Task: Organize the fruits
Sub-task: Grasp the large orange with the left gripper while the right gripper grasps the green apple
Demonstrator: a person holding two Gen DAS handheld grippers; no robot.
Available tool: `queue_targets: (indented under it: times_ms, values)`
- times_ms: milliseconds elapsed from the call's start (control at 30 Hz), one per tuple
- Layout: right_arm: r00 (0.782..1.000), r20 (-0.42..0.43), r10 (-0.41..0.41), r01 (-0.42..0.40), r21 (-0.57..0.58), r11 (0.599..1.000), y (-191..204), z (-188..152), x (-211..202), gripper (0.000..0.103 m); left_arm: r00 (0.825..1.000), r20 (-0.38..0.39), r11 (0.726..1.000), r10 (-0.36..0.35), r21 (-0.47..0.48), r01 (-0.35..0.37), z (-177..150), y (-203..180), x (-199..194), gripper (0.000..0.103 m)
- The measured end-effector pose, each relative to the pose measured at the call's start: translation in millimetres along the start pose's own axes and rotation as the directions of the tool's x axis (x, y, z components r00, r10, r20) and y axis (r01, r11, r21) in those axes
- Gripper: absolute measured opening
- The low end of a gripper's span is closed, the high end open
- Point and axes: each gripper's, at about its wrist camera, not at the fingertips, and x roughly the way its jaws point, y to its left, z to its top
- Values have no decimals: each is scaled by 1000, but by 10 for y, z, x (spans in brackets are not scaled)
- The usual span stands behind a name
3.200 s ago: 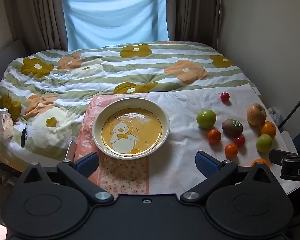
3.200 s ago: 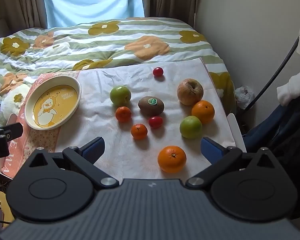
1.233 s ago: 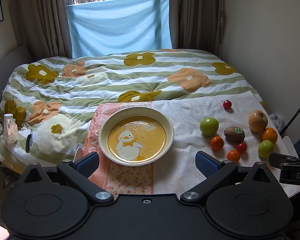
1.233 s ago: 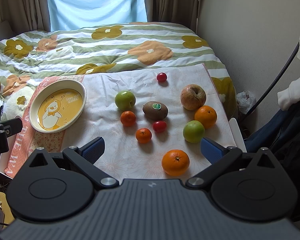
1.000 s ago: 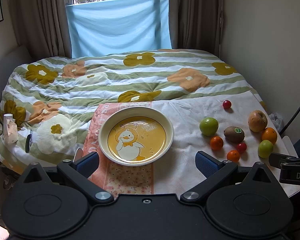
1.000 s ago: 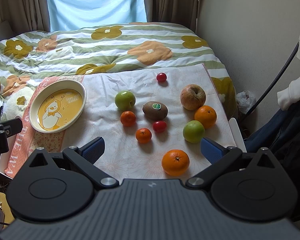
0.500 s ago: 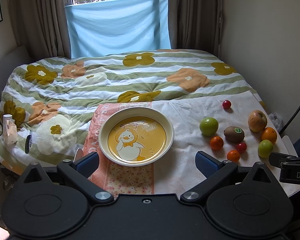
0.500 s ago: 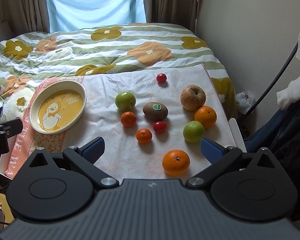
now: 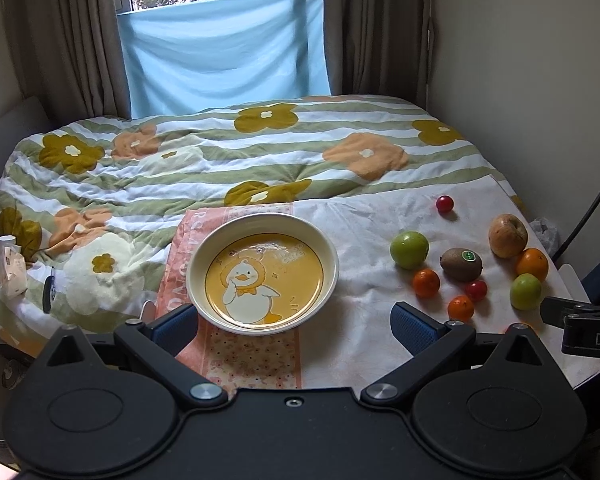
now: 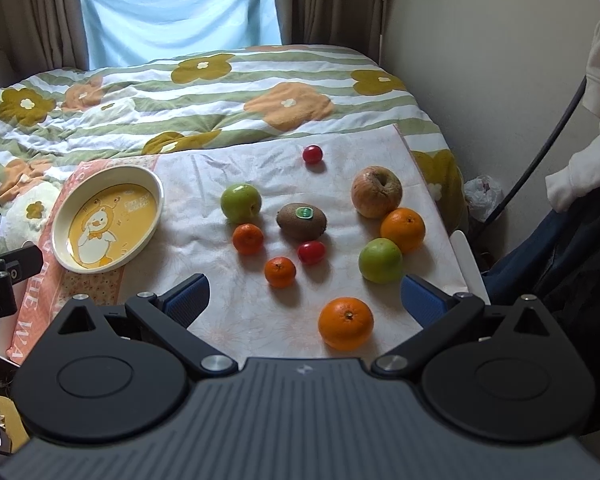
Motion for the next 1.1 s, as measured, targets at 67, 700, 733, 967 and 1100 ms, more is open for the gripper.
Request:
queue_targets:
  times_ms: [67,700,733,967,1100]
  values:
    - [1000,2,-10,10,10,1000,-68,-3,15,103,1000,-3,1000,-25,7,25,-5,-21,40,103]
    - [998,13,64,-62,-115,991,-1176,-99,879,103,964,-47,933,-260,243,264,-286,-1235,685,103]
    - [997,8,79,-78,-122,990,-1213,-92,939,103,961,-55,925,-273,261,277,-317,-1326,732,103]
    - [984,-49,169,-174,-149,973,-1385,-50,1379,103,935,-103,867,-340,350,354,-539,-1821,994,103]
    - [973,-71,218,-227,-174,958,-1402,-75,1564,102,923,-132,844,-362,375,385,-629,-2060,1151,101]
